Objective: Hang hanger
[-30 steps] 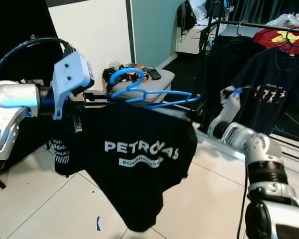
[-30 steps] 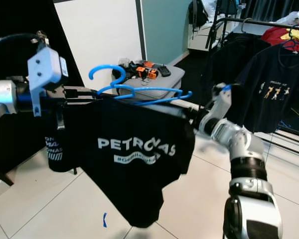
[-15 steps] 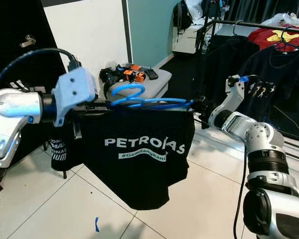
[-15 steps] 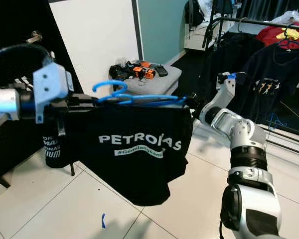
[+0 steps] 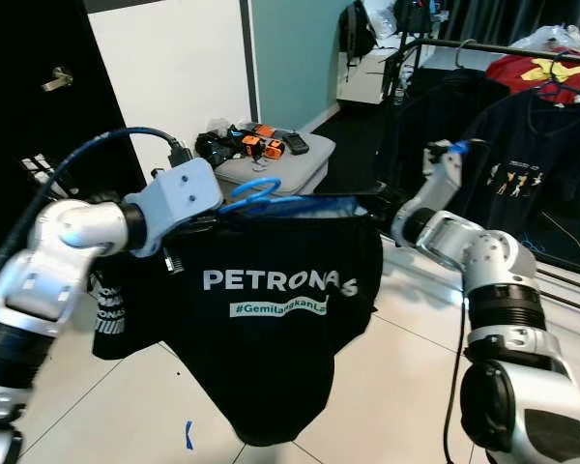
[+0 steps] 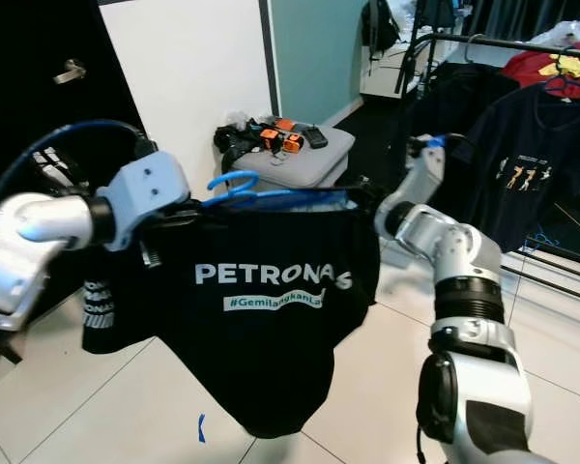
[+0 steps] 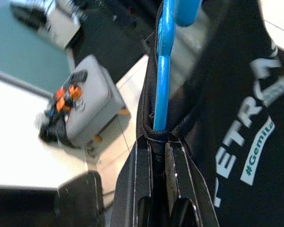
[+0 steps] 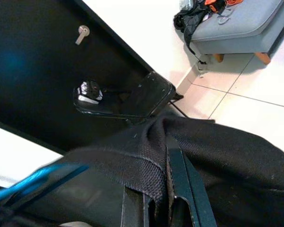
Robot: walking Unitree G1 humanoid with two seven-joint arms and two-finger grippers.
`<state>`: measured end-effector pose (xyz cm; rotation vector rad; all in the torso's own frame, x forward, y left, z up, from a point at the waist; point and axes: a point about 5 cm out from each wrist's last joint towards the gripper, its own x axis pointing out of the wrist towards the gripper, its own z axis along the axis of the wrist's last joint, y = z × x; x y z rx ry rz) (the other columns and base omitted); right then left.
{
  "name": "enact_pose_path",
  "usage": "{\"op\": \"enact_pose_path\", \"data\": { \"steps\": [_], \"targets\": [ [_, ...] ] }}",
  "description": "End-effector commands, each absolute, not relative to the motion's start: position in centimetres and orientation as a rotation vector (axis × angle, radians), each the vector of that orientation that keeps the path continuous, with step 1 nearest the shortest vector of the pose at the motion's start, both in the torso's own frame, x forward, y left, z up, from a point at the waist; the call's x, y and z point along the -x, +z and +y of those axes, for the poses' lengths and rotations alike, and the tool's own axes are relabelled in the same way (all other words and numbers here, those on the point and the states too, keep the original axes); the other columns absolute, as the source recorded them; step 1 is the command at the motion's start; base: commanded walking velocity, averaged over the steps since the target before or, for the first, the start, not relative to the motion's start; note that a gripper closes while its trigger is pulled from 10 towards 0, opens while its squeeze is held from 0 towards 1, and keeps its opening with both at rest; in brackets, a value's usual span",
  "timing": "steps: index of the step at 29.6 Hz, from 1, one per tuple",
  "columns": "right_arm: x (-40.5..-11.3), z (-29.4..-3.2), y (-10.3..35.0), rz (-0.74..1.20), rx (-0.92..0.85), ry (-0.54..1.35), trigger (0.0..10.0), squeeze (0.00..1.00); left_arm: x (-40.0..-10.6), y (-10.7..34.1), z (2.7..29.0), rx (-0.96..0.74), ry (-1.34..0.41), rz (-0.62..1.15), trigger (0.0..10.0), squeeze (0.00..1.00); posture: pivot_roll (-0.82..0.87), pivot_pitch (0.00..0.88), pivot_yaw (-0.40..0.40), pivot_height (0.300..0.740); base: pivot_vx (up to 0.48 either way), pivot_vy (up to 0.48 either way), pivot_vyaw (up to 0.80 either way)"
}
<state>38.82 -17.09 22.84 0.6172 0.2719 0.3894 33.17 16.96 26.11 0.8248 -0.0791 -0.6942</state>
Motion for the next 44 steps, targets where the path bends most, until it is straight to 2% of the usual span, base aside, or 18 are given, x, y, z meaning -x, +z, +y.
{"op": "enact_pose_path", "data": {
  "steps": [1,7,16,19,21,23,29,32,33,34,35,36,37,38,40,41,43,44],
  "targets": [
    [-38.7,-15.4,23.1,0.292,-0.582,0.433,0.0,0.00,-33.6,25.2,16.7,-0.770,-0.620,-0.055,10.0,0.00,-0.10,0.000,0.038,0.736,0.000,0.000,0.00],
    [-38.4,-13.0,23.0,0.301,-0.562,0.504,0.0,0.00,-33.0,22.4,14.3,-0.727,-0.681,-0.019,10.0,0.00,-0.10,0.000,0.041,0.736,0.000,0.000,0.00],
    [-37.9,-11.5,23.4,0.286,-0.526,0.585,0.0,0.00,-32.7,20.2,13.7,-0.666,-0.651,0.048,10.0,0.00,-0.10,0.000,0.043,0.736,0.000,0.000,0.00],
    [-37.3,-10.8,23.0,0.297,-0.508,0.626,0.0,0.00,-32.9,20.0,13.5,-0.566,-0.604,0.067,10.0,0.00,-0.10,0.000,0.043,0.736,0.000,0.000,0.00],
    [-37.3,-10.8,23.0,0.297,-0.508,0.626,0.0,0.00,-32.9,20.0,13.5,-0.566,-0.604,0.067,10.0,0.00,-0.10,0.000,0.043,0.736,0.000,0.000,0.00],
    [-36.0,-9.2,22.6,0.316,-0.484,0.732,0.0,0.00,-32.7,19.5,12.5,-0.420,-0.612,0.085,10.0,0.00,-0.10,0.000,0.044,0.736,0.000,0.000,0.00],
    [-34.8,-8.0,22.3,0.329,-0.449,0.836,0.0,0.00,-32.6,19.3,11.9,-0.319,-0.621,0.090,10.0,0.00,-0.11,0.000,0.044,0.736,0.000,0.000,0.00],
    [-35.4,-10.9,21.1,0.343,-0.357,0.731,0.1,0.00,-32.1,20.2,13.6,-0.310,-0.664,0.037,10.0,0.00,-0.12,0.000,0.045,0.736,0.000,0.000,0.00],
    [-35.4,-10.9,21.1,0.343,-0.357,0.731,0.1,0.00,-32.1,20.2,13.6,-0.310,-0.664,0.037,10.0,0.00,-0.12,0.000,0.045,0.736,0.000,0.000,0.00],
    [-35.6,-12.6,20.9,0.345,-0.322,0.683,0.3,0.00,-31.4,20.5,14.7,-0.354,-0.723,0.027,10.0,0.00,-0.12,0.000,0.045,0.736,0.000,0.000,0.00],
    [-35.6,-12.6,20.9,0.345,-0.322,0.683,0.3,0.00,-31.4,20.5,14.7,-0.354,-0.723,0.027,10.0,0.00,-0.12,0.000,0.045,0.736,0.000,0.000,0.00],
    [-35.8,-13.9,20.7,0.346,-0.291,0.650,0.4,0.00,-30.7,20.8,15.6,-0.400,-0.774,0.024,10.0,0.00,-0.12,0.000,0.045,0.736,0.000,0.000,0.00],
    [-35.8,-13.9,20.7,0.346,-0.291,0.650,0.4,0.00,-30.7,20.8,15.6,-0.400,-0.774,0.024,10.0,0.00,-0.12,0.000,0.045,0.736,0.000,0.000,0.00],
    [-35.8,-15.2,20.7,0.349,-0.262,0.625,0.4,0.00,-30.0,20.9,16.5,-0.444,-0.824,0.035,10.0,0.00,-0.12,0.000,0.045,0.736,0.000,0.000,0.00],
    [-35.8,-15.2,20.7,0.349,-0.262,0.625,0.4,0.00,-30.0,20.9,16.5,-0.444,-0.824,0.035,10.0,0.00,-0.12,0.000,0.045,0.736,0.000,0.000,0.00],
    [-35.8,-16.2,20.8,0.350,-0.232,0.609,0.2,0.00,-29.3,21.0,17.6,-0.499,-0.864,0.056,10.0,0.00,-0.11,0.000,0.046,0.736,0.000,0.000,0.00],
    [-35.8,-16.2,20.8,0.350,-0.232,0.609,0.2,0.00,-29.3,21.0,17.6,-0.499,-0.864,0.056,10.0,0.00,-0.11,0.000,0.046,0.736,0.000,0.000,0.00],
    [-35.6,-17.3,21.1,0.350,-0.188,0.606,0.2,0.00,-28.6,21.1,19.1,-0.577,-0.912,0.091,10.0,0.00,-0.11,0.000,0.047,0.736,0.000,0.000,0.00]
  ]
}}
